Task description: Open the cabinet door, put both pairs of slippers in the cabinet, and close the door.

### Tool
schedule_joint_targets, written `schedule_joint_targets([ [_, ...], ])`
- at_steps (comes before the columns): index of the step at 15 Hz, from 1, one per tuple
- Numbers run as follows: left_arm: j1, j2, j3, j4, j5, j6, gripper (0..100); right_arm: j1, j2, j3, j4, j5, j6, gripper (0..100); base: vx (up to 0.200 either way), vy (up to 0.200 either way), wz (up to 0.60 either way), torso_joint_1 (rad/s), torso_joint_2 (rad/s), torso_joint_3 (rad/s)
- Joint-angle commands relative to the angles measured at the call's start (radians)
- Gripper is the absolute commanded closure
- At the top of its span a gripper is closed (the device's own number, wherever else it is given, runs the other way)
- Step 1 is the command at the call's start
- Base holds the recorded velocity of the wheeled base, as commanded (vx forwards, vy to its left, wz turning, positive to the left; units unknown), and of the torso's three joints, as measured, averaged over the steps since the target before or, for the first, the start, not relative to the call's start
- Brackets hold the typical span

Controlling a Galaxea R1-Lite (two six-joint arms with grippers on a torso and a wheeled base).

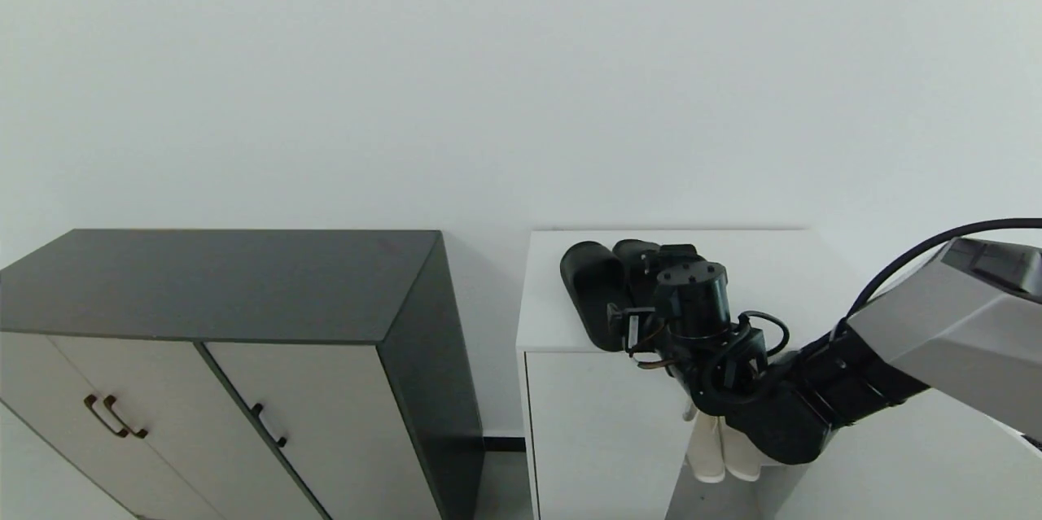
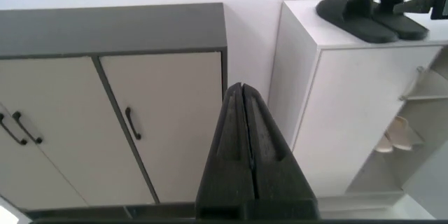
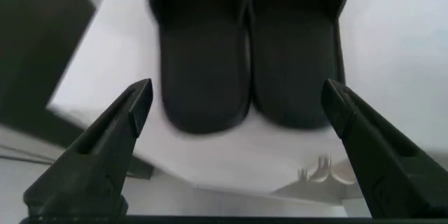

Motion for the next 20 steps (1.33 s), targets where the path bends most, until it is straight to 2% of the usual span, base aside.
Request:
schedule_joint_targets([
  [1,0.0,0.002,0.0,0.0,0.0,-0.002,100,-0.007,0.046,-0.006,-0.025,0.002,0.0,0,0.2,0.0,0.0,-0.007,0.01,0.002],
  [5,0.0,0.002,0.0,0.0,0.0,-0.002,100,-0.024,0.076,-0.01,-0.069,0.037,-0.025,0,0.0,0.0,0.0,0.0,0.0,0.0],
  [9,0.0,0.002,0.0,0.0,0.0,-0.002,100,-0.046,0.119,-0.073,-0.077,0.094,-0.058,0,0.0,0.0,0.0,0.0,0.0,0.0],
  [20,0.0,0.002,0.0,0.0,0.0,-0.002,100,-0.085,0.275,-0.311,-0.054,0.095,-0.101,0,0.0,0.0,0.0,0.0,0.0,0.0],
])
